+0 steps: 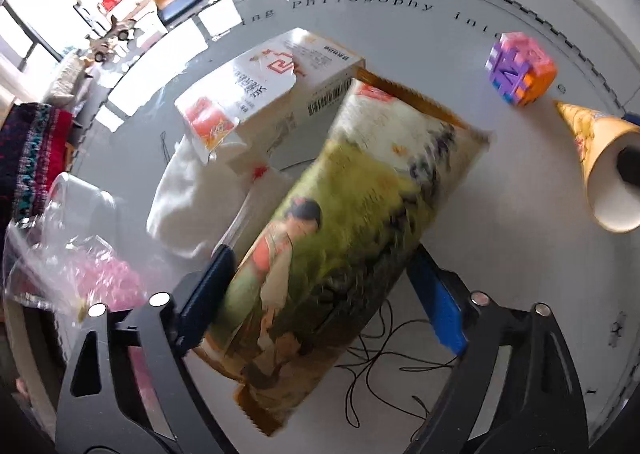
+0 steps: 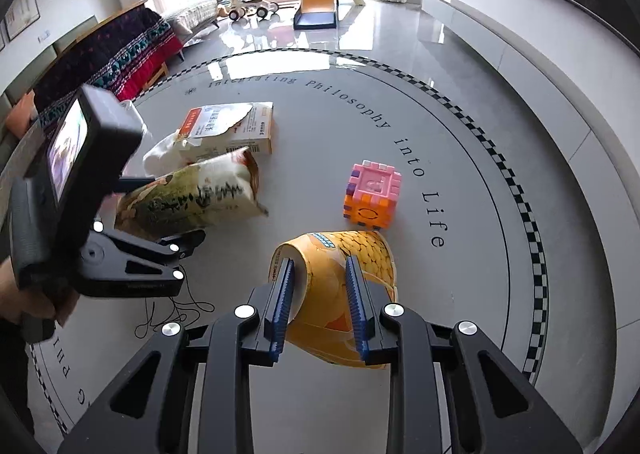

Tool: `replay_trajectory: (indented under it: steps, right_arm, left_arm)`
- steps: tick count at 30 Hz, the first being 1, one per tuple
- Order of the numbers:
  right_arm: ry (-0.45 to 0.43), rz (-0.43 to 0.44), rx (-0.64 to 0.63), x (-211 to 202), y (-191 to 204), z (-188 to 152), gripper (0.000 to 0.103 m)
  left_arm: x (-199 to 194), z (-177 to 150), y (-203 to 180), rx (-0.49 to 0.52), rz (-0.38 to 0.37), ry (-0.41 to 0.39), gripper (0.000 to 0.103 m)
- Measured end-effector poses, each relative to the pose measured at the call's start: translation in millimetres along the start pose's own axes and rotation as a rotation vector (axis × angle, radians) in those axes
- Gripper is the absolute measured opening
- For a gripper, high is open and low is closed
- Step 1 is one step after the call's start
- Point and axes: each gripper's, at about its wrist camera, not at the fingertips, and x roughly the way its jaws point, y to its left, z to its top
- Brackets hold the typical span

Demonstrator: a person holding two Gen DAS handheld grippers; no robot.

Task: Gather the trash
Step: 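Grasp the printed snack bag with the left tool while the right tool grasps the orange paper cup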

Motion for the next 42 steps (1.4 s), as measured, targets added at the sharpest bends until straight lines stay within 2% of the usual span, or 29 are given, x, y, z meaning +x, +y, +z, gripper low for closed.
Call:
replay_trajectory:
  steps: [1,2,4,7,15,21,25,30,36,42]
  right_arm:
    - [-0.001,0.001,0.005,-1,-1,-1,0.028]
    - [-0.003,0.001,0.009,-2,-1,-1,0.028]
    - [-0.008,0.005,0.024,-3,0,0,0.028]
    - [-0.020,0.013,0.049,-5,0,2,0.028]
    - [-0.050,0.041,0.059,-32,14,-5,0.028]
    - [-0.082,0.086,0.029,-62,43,-17,0.028]
    - [-0.092,0.119,-0.002,-79,71,-29,0.028]
    - [-0.101,0.156,-0.018,-97,94,-44,0.028]
    - [-0.110,0.193,-0.056,-115,125,-64,0.028]
    - [-0.128,0.246,-0.118,-135,168,-81,0.028]
  left_arm:
    - [-3,-4,-1,-0.006,-0.010,0.001,0.068]
    - [-5,-7,-1,-0.017,-0.021,0.006,0.063]
    - [-11,-14,-4,-0.042,-0.031,0.012,0.057]
    - [-23,-29,-10,-0.080,-0.062,0.008,0.052]
    - [-60,-83,-44,-0.109,-0.095,-0.025,0.050]
    - [-97,-123,-48,-0.143,-0.096,-0.075,0.049]
    - [-112,-149,-40,-0.184,-0.087,-0.099,0.047]
    - [-112,-177,-27,-0.255,-0.087,-0.112,0.043]
    - [-141,-218,-21,-0.344,-0.097,-0.186,0.042]
    - [-170,-265,-7,-0.420,-0.042,-0.226,0.042]
